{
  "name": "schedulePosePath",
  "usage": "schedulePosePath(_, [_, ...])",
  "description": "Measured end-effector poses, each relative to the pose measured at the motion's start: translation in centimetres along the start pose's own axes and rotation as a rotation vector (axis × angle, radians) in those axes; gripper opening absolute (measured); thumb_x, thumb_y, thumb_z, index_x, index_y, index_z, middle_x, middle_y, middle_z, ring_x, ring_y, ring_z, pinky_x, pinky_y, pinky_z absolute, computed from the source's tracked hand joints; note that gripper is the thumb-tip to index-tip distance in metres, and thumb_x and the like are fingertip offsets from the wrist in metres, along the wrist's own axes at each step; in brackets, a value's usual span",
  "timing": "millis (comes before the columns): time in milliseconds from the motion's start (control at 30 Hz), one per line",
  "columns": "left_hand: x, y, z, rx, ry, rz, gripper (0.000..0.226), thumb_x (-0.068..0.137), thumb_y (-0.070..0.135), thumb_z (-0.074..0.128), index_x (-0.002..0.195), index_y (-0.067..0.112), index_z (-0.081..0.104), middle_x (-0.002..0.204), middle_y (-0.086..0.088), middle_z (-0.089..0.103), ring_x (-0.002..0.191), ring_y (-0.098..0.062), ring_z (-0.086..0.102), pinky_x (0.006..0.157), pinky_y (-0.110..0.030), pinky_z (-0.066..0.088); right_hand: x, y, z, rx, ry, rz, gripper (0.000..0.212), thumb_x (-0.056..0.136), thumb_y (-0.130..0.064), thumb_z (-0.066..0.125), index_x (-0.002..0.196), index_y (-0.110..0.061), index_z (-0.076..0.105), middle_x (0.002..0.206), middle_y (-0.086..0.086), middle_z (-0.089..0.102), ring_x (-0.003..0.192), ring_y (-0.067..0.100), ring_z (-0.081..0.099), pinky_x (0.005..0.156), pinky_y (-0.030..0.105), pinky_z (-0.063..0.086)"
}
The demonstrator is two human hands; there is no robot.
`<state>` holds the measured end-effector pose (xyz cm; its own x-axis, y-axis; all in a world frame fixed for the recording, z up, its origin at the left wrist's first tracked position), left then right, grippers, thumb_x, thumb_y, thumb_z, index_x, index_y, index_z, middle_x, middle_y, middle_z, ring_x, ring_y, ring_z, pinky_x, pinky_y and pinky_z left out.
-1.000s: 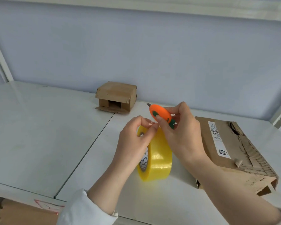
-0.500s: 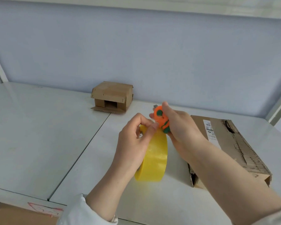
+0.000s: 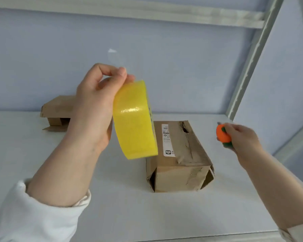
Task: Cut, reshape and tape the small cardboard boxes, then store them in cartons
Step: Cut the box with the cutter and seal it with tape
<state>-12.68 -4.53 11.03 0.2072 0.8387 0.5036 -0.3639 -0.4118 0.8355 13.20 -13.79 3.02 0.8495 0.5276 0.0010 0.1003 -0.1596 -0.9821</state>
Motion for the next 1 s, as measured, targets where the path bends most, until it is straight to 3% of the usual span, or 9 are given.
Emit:
schedulePosePath(100, [-0.3,-0.6,2.2,-0.011,-0.022,-0.048,0.016,0.090,0.021,0.058,0.074,0.021,0.052,0.067,0.011,0.068,0.062,-0.005,0.062,0.058,-0.018,0.051,1.1,5.3,-1.4,-0.363,-0.031,0.030,0.020,0.094,-0.025,0.053,0.094,-0.007,0.063,0.081,0.006,0.061,0.065,0.025,0.058,0.066,0.034,0.047])
schedulePosePath(200, [-0.8,-1.4,4.5,0.029,-0.044,-0.084,0.018,0.090,0.022,0.058,0.073,0.023,0.052,0.068,0.012,0.068,0.070,-0.009,0.062,0.074,-0.030,0.050,1.1,7.2,-0.8,-0.488,-0.111,0.009,0.022,0.092,-0.031,0.056,0.075,-0.017,0.060,0.085,0.003,0.063,0.062,0.016,0.055,0.056,0.026,0.043])
schedulePosePath(333, [-1.5,-1.8,6.7,0.062,-0.044,-0.116,0.019,0.090,0.024,0.058,0.072,0.024,0.053,0.069,0.013,0.069,0.078,-0.012,0.061,0.089,-0.041,0.046,1.1,7.0,-1.0,-0.689,-0.067,-0.115,0.040,0.091,-0.045,0.052,0.112,-0.013,0.062,0.122,0.007,0.058,0.113,0.024,0.049,0.088,0.029,0.041])
schedulePosePath(400, [-1.8,-2.0,7.6,0.076,-0.045,-0.122,0.019,0.090,0.025,0.058,0.072,0.024,0.053,0.070,0.013,0.069,0.080,-0.014,0.060,0.091,-0.046,0.045,-1.0,4.7,-2.2,-0.378,-0.068,-0.287,0.038,0.090,-0.049,0.048,0.116,-0.024,0.059,0.130,0.000,0.052,0.123,0.019,0.042,0.086,0.012,0.038])
schedulePosePath(500, [-1.9,-2.5,9.2,0.103,-0.028,-0.112,0.019,0.091,0.025,0.058,0.073,0.024,0.053,0.071,0.012,0.068,0.082,-0.016,0.061,0.090,-0.048,0.045,-6.4,0.3,-2.8,0.118,-0.423,-0.522,0.045,0.081,-0.069,0.044,0.109,-0.037,0.060,0.120,-0.015,0.056,0.111,0.000,0.051,0.073,0.001,0.041])
schedulePosePath(600, [-1.6,-3.1,10.5,0.092,0.010,-0.151,0.018,0.091,0.022,0.058,0.074,0.020,0.053,0.072,0.011,0.066,0.079,-0.015,0.060,0.084,-0.041,0.047,-8.2,-0.4,-1.7,0.062,-0.623,-0.692,0.043,0.072,-0.061,0.059,0.105,-0.033,0.059,0.103,-0.022,0.063,0.104,-0.005,0.056,0.077,0.009,0.044])
schedulePosePath(733, [-0.5,-4.3,10.8,0.081,-0.050,-0.325,0.016,0.089,0.024,0.060,0.078,0.013,0.060,0.075,0.002,0.063,0.075,-0.016,0.058,0.081,-0.034,0.047,-7.8,-0.6,-0.6,0.156,-0.581,-0.585,0.025,0.079,-0.042,0.063,0.097,-0.025,0.060,0.088,-0.012,0.069,0.085,0.006,0.065,0.069,0.016,0.049])
schedulePosePath(900, [2.6,-5.6,10.3,0.030,-0.231,-0.560,0.020,0.084,0.025,0.067,0.095,0.010,0.060,0.077,0.000,0.062,0.080,-0.014,0.059,0.057,-0.029,0.052,-7.5,-1.5,-0.4,0.151,-0.526,-0.543,0.027,0.079,-0.041,0.054,0.097,-0.022,0.059,0.066,-0.022,0.061,0.059,-0.005,0.054,0.052,0.006,0.038])
schedulePosePath(1000, [4.2,-6.3,10.1,0.041,-0.409,-0.648,0.013,0.084,0.025,0.066,0.078,0.014,0.063,0.073,0.005,0.065,0.083,-0.012,0.061,0.071,-0.041,0.056,-7.1,-1.8,-0.1,0.143,-0.479,-0.486,0.032,0.075,-0.043,0.048,0.096,-0.021,0.060,0.061,-0.023,0.059,0.057,-0.006,0.054,0.051,0.005,0.038])
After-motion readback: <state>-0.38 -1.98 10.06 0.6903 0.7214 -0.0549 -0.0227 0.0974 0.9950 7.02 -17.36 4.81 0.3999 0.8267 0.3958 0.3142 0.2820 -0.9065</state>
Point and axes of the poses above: each hand's wrist, its own x-axis towards the middle knuckle, its own z-axis out of the palm, y = z × x, the point moved 1 cm from there along x, towards the middle knuckle
